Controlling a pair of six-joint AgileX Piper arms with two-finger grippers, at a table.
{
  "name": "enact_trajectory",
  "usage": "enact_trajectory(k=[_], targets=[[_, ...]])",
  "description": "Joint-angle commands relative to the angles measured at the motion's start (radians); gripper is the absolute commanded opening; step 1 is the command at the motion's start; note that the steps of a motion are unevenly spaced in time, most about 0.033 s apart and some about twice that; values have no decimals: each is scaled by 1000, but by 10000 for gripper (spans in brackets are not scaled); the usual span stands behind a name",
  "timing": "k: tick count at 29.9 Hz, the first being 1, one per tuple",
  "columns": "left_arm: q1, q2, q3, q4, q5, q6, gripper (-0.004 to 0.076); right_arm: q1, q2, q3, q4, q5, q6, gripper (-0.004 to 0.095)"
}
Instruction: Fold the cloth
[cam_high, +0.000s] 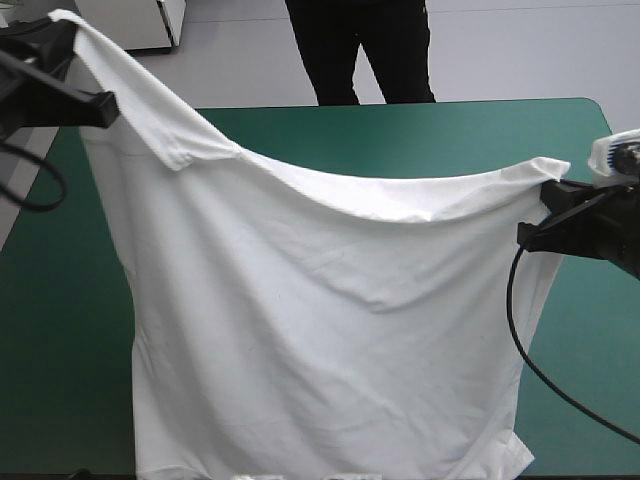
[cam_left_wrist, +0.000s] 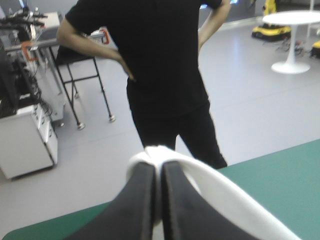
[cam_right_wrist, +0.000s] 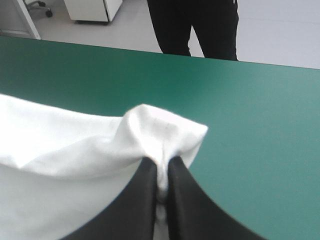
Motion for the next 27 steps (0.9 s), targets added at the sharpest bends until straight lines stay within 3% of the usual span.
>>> enact_trajectory(k=[1,7,19,27], targets=[[-1,96,-11,109,-107,-60,-9,4,54,28,-47,-157,-1,-17],[-1,280,-11,183,-178,-114,-9,4,239,37,-143,-248,11,-17],[129,524,-14,85,-402,-160,-9,-4,562,8,-165,-439,29,-17],[191,603,-36,19,-571,-160,-9,-46,711,-150,-161,-447,44,-17]])
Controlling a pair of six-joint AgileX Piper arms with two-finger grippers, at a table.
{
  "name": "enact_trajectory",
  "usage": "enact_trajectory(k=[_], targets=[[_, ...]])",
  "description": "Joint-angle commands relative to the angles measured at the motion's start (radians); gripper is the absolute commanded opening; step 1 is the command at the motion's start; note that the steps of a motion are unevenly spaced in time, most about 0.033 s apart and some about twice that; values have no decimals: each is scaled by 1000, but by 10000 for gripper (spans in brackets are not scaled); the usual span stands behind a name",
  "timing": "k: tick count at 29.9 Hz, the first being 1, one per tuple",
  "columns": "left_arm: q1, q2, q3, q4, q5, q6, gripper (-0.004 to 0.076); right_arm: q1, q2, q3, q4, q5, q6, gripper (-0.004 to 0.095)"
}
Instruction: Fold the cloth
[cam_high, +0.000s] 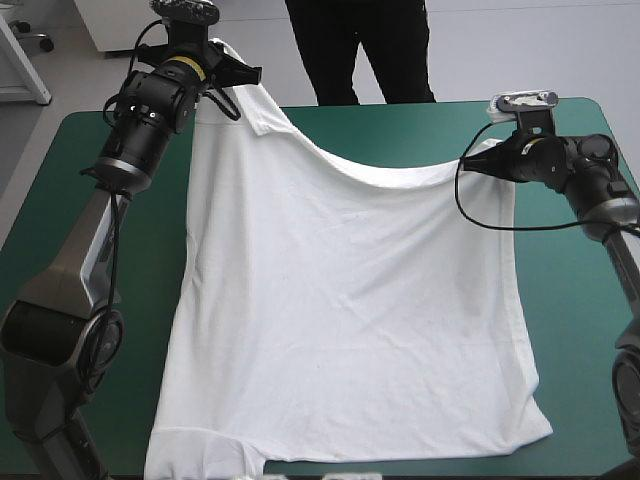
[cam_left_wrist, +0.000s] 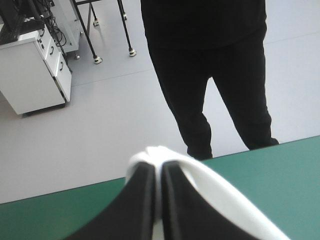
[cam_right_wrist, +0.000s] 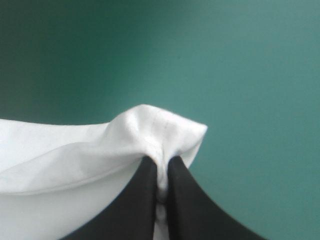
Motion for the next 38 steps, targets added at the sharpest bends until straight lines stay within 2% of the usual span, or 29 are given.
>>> enact_trajectory(k=[1,8,13,15,17,19,21,22,23,25,28,31,38], targets=[[25,-20,-55,-39,-139,-11,-9,-27,15,-110,-6,-58,1,-17],[34,62,-87,-85,-198,1,-9,-27,89,-160,-9,-64,0,-17],[34,99,-87,-154,-101,17,-8,-27,138,-160,-9,-29,2,0],[34,109,-87,-205,-61,76,-8,-27,158,-160,-12,-21,0,72],[34,116,-87,-279,-32,141,11,-28,172,-160,-33,-31,-2,219],[34,126,-87,-343,-20,207,77,-34,183,-160,-37,-59,-2,392],[34,129,-85,-394,-16,240,178,-47,194,-160,-37,-94,2,571],[34,130,-85,-412,-5,259,223,-52,196,-160,-41,-105,1,621],[34,130,-85,-433,7,281,279,-64,198,-160,-39,-118,1,662],[34,130,-85,-455,20,296,368,-80,198,-161,-39,-129,1,679],[34,111,-85,-458,51,296,406,-111,189,-179,-26,-79,1,676],[34,57,-85,-449,161,296,406,-136,145,-185,0,14,-23,676],[34,-91,-85,-435,523,274,406,-136,-9,-185,28,163,-80,676]])
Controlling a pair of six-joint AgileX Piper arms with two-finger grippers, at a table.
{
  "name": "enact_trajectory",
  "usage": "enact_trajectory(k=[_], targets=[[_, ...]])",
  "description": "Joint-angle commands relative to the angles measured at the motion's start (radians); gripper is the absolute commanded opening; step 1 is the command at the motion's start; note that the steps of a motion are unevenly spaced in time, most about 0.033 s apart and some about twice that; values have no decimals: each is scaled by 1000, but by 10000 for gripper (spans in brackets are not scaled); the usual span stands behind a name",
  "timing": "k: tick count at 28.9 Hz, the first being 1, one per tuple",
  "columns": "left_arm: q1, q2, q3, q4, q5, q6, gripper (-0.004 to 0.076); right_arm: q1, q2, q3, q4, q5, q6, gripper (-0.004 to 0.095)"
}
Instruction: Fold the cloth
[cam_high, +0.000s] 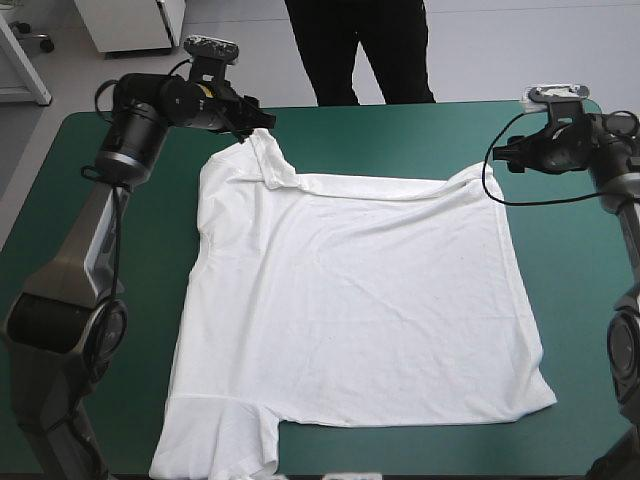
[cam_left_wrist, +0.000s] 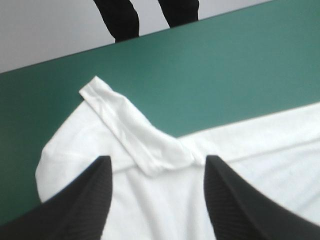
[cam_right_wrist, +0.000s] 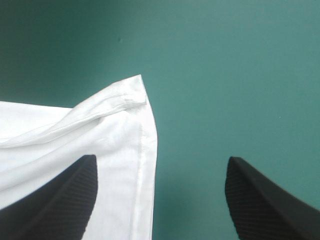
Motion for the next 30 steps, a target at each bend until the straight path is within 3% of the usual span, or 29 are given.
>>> enact_trajectory(k=[1,3,6,12,17,20,30], targets=[[0,-133,-35,-7,115,-16,406,-6,-133,-38,34,35,-41,675],[0,-177,-26,6,187,-23,406,-6,-179,-38,47,90,-57,675],[0,-258,47,18,199,-24,407,-5,-241,-38,47,144,-57,676],[0,-472,320,111,232,-24,411,-5,-367,-31,47,152,-57,675],[0,-656,584,127,216,-59,503,-5,-420,-31,47,185,-57,675],[0,-724,718,127,237,-77,519,-5,-435,-31,47,188,-57,675],[0,-668,1026,195,152,-127,519,-3,-437,-31,47,194,-57,675]])
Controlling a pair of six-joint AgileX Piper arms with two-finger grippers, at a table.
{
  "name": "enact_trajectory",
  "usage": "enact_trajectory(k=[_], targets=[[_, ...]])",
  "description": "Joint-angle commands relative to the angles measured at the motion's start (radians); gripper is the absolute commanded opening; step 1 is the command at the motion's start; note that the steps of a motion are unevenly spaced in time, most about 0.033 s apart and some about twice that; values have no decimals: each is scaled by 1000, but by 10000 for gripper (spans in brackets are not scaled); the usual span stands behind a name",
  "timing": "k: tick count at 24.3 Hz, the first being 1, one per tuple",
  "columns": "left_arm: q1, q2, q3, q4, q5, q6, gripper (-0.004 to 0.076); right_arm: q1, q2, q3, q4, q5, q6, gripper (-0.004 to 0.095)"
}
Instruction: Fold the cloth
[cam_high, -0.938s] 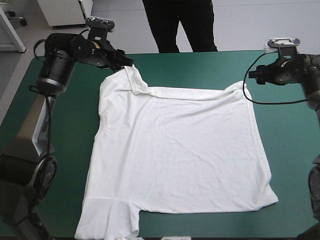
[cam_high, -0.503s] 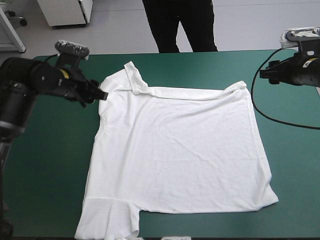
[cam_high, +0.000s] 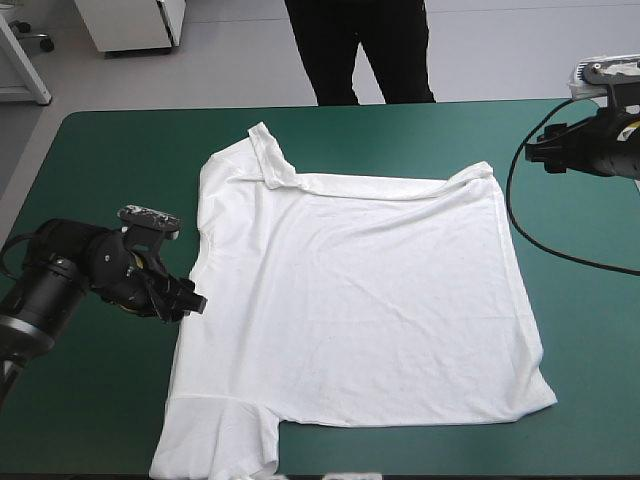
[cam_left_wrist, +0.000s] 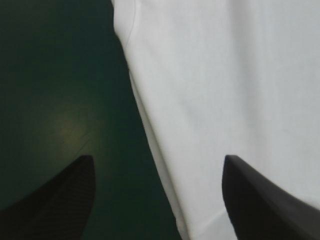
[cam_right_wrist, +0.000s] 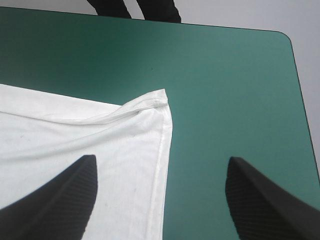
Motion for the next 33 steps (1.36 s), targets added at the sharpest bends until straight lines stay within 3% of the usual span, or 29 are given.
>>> enact_trajectory(k=[1,6,13,17,21,22,28,33], targets=[[0,35,13,48,-72,-36,519,-3,-32,-25,5,-45,-10,675],[0,244,20,60,-169,-54,519,62,-32,-25,-40,-43,-12,675],[34,421,20,28,-198,-49,505,146,-32,-25,-102,-34,-9,675],[34,430,21,-31,-212,-32,323,146,-32,-25,-102,-34,-9,675],[34,433,21,-36,-244,-43,26,146,-32,-25,-102,-36,-9,675],[34,437,21,-33,-249,-43,-8,146,-32,-25,-102,-36,-9,675],[68,425,21,-9,-283,-71,-9,146,-32,-25,-109,-36,-9,675],[170,406,-40,144,-283,-144,-9,146,-32,-25,-102,-36,-3,675]])
